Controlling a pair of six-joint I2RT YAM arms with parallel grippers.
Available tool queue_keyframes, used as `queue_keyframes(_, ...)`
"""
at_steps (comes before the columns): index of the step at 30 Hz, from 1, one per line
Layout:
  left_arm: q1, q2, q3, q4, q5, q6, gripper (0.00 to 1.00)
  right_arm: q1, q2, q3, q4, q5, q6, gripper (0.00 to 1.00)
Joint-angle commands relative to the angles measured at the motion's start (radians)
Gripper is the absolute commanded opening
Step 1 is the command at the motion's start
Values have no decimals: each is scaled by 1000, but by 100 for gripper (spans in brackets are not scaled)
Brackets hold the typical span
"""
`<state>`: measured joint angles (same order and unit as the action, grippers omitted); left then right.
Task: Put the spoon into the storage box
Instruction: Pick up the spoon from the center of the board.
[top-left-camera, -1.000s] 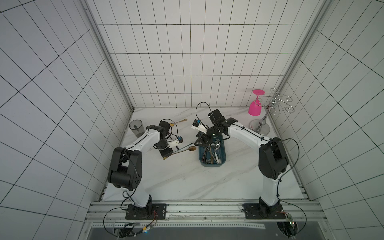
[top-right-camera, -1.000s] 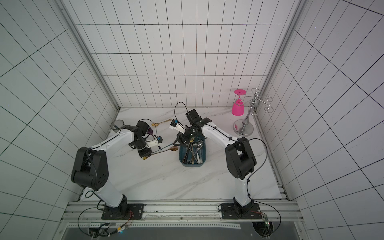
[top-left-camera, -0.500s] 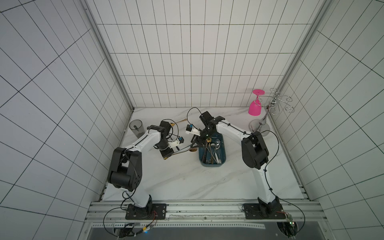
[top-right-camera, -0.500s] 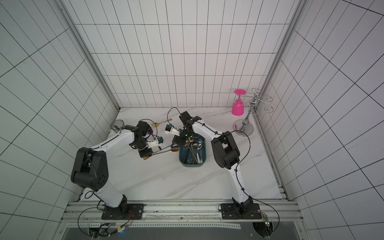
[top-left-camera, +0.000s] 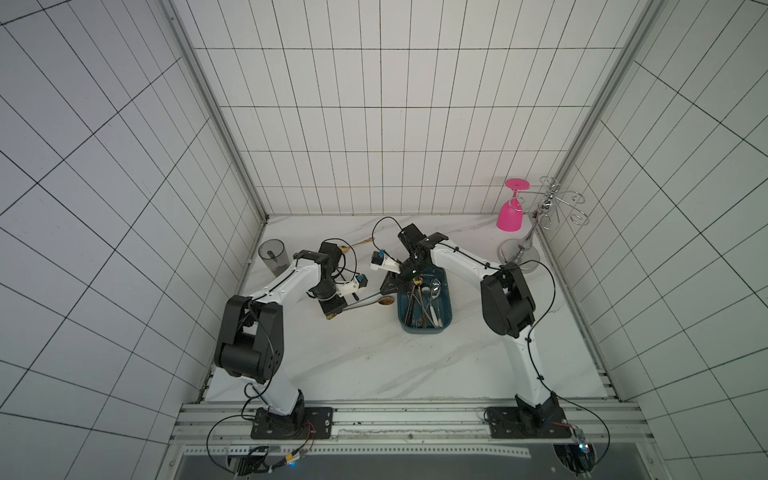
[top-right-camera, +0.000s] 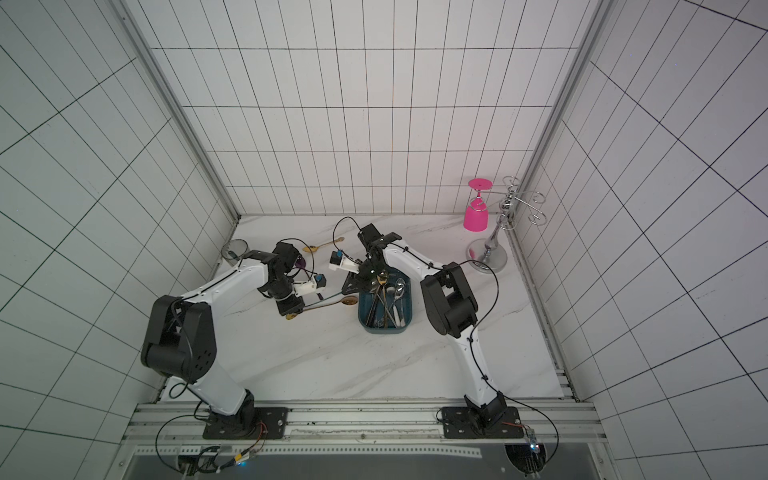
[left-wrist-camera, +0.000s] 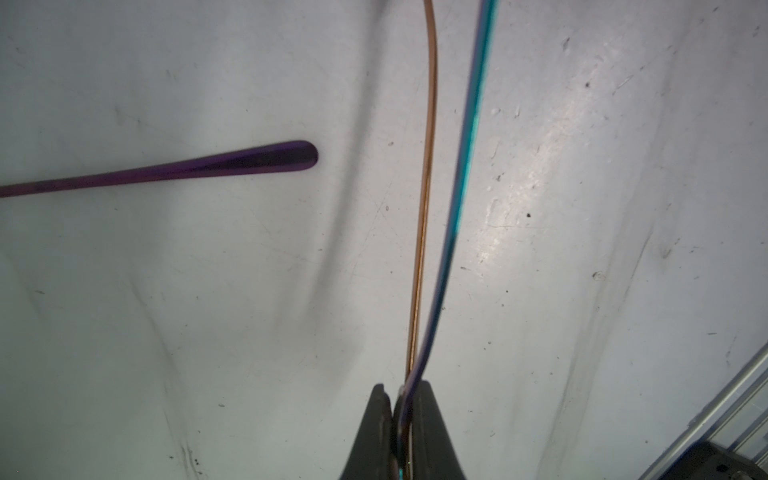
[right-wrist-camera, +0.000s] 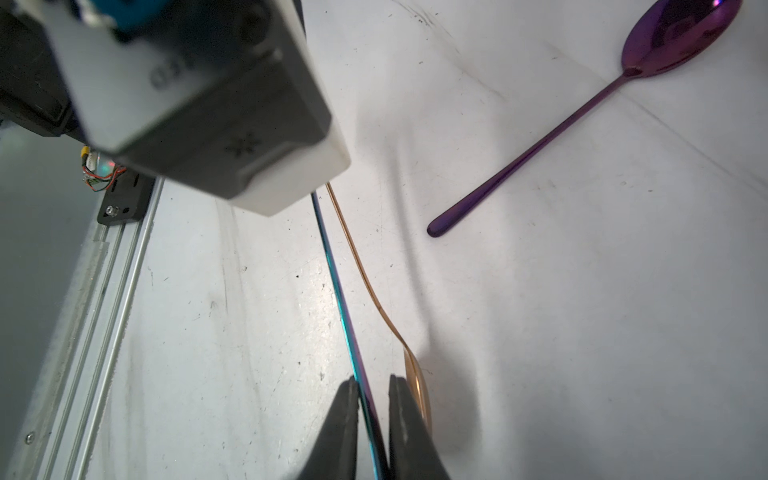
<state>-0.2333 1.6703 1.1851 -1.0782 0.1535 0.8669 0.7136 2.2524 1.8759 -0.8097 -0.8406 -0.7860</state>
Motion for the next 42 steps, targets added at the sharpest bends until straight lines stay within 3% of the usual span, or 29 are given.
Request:
queue_keyframes(1,-5,-29,5,4,38,-2,0,12,33,50,-27,-5,-8,0)
queue_keyframes(4,-4,-30,2,8,34,-5,0,13,17,49,-34,-19,-19,0)
queue_keyframes(8,-4,-43,-6,23,22,-7,21,8,-5,47,-32,-36,-24,0)
queue_keyframes(12,0,-81,-17,45,14,-9,53,1,-23,43,-11,-47,10,0)
queue_keyframes(15,5,-142,-31,66,22,-9,73,-5,-36,40,10,-59,48,0)
queue_keyframes(20,9,-229,-15,62,82,-49,79,-11,-73,17,28,-51,104,0)
queue_keyframes(21,11,-247,-9,62,100,-68,84,-12,-87,2,34,-48,120,0)
queue_keyframes(24,11,-306,5,95,137,-142,85,-18,-142,-64,64,-31,184,0)
queue_keyframes(25,11,-326,7,115,143,-174,96,-21,-172,-103,94,-27,218,0)
queue_keyframes(26,11,-341,10,130,146,-208,97,-22,-198,-145,133,-22,249,0)
queue_keyframes(31,23,-370,87,187,110,-429,97,-50,-413,-454,471,41,568,0)
queue_keyframes(35,79,-391,139,207,164,-588,97,-71,-571,-646,634,107,763,0)
queue_keyframes(42,101,-405,109,227,240,-676,97,-79,-843,-957,801,271,1135,0)
